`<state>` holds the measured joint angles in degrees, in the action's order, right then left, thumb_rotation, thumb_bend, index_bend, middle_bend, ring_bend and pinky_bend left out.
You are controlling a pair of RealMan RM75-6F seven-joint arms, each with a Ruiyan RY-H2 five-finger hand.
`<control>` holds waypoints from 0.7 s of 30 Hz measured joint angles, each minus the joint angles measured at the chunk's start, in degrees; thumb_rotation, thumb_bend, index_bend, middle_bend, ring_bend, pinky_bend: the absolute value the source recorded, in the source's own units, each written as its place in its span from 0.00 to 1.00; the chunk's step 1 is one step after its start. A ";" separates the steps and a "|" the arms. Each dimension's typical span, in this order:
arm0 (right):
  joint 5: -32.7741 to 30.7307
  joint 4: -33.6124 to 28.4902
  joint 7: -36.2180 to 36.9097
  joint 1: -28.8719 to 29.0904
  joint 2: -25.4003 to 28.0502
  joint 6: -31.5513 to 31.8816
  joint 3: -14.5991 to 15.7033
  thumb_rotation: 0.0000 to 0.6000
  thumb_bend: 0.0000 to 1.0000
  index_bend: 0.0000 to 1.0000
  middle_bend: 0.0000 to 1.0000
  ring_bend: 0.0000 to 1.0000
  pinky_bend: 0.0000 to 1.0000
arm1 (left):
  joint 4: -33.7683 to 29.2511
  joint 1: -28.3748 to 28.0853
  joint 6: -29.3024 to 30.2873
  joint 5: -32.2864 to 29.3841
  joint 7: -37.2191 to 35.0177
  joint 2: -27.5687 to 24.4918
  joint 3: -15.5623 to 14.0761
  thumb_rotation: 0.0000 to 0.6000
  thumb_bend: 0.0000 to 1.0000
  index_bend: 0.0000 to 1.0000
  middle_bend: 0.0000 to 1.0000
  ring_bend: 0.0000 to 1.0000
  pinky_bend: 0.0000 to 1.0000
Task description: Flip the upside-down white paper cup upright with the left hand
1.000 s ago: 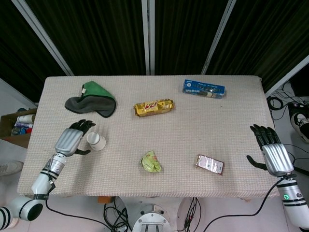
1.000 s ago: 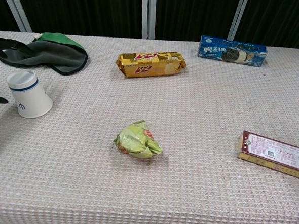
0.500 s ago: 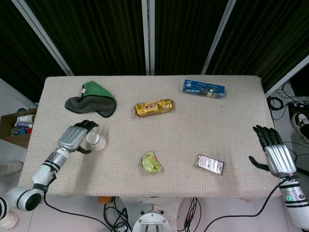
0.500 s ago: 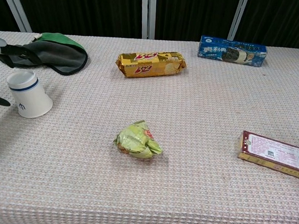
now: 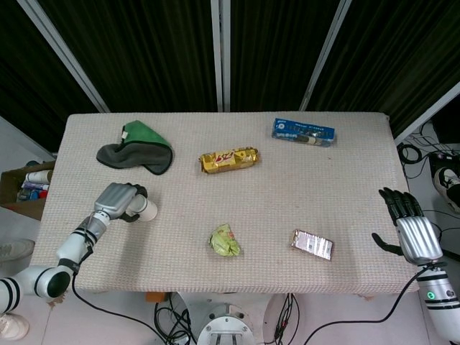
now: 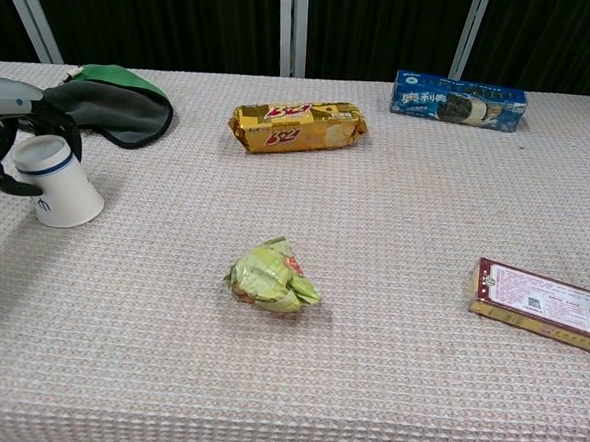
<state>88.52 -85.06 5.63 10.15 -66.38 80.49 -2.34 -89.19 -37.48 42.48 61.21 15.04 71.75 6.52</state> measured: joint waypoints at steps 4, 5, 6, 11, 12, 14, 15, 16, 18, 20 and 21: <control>0.03 -0.03 0.07 -0.18 0.00 0.32 -0.01 1.00 0.18 0.02 0.08 0.03 0.09 | -0.31 0.31 1.46 -0.02 -1.74 0.80 0.78 1.00 0.38 0.52 0.48 0.52 0.73; 0.07 -0.07 0.03 -0.21 0.00 0.38 -0.02 1.00 0.18 0.02 0.08 0.03 0.09 | -0.33 0.45 1.73 0.36 -3.34 1.02 1.04 1.00 0.38 0.52 0.48 0.52 0.73; 0.11 -0.12 0.00 -0.23 0.01 0.41 -0.01 1.00 0.18 0.02 0.08 0.03 0.09 | -0.29 0.61 2.02 0.90 -5.27 1.29 1.31 1.00 0.38 0.52 0.48 0.52 0.73; 0.04 -0.33 -0.24 -0.31 0.03 0.37 0.03 1.00 0.18 0.02 0.08 0.03 0.09 | 1.69 1.68 4.17 5.47 -20.81 4.49 3.02 1.00 0.38 0.52 0.48 0.51 0.67; -0.01 -0.34 -0.24 -0.33 0.02 0.34 0.04 1.00 0.18 0.02 0.08 0.03 0.09 | 2.42 1.86 4.57 6.29 -24.17 5.38 3.32 1.00 0.38 0.52 0.48 0.50 0.64; -0.15 -0.36 -0.27 -0.39 0.04 0.24 0.07 1.00 0.18 0.02 0.08 0.03 0.09 | 4.72 2.20 5.41 8.21 -32.42 7.81 3.91 1.00 0.38 0.52 0.47 0.48 0.56; -0.22 -0.37 -0.27 -0.43 0.06 0.20 0.09 1.00 0.18 0.02 0.08 0.03 0.09 | 6.00 2.31 5.72 9.07 -36.00 8.99 4.09 1.00 0.38 0.51 0.47 0.47 0.54; -0.27 -0.37 -0.27 -0.49 0.08 0.19 0.11 1.00 0.18 0.02 0.08 0.03 0.09 | 8.00 2.40 6.05 10.26 -40.70 10.64 4.25 1.00 0.37 0.51 0.46 0.46 0.50; -0.41 -0.34 -0.20 -0.61 0.11 0.22 0.12 1.00 0.18 0.02 0.08 0.03 0.09 | 11.71 2.45 6.34 12.17 -47.22 13.18 4.28 1.00 0.36 0.50 0.45 0.43 0.46; -0.61 -0.28 -0.05 -0.74 0.12 0.25 0.10 1.00 0.18 0.02 0.08 0.03 0.09 | 17.41 2.39 6.37 14.70 -53.51 16.25 3.85 1.00 0.35 0.48 0.44 0.40 0.42; -0.69 -0.21 0.03 -0.78 0.09 0.26 0.08 1.00 0.18 0.02 0.08 0.03 0.09 | 18.78 2.35 6.26 15.31 -54.58 16.90 3.64 1.00 0.33 0.47 0.42 0.36 0.38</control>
<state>87.84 -85.27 5.65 9.37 -66.29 80.75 -2.26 -70.41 -35.13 48.74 76.52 -39.55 88.65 10.16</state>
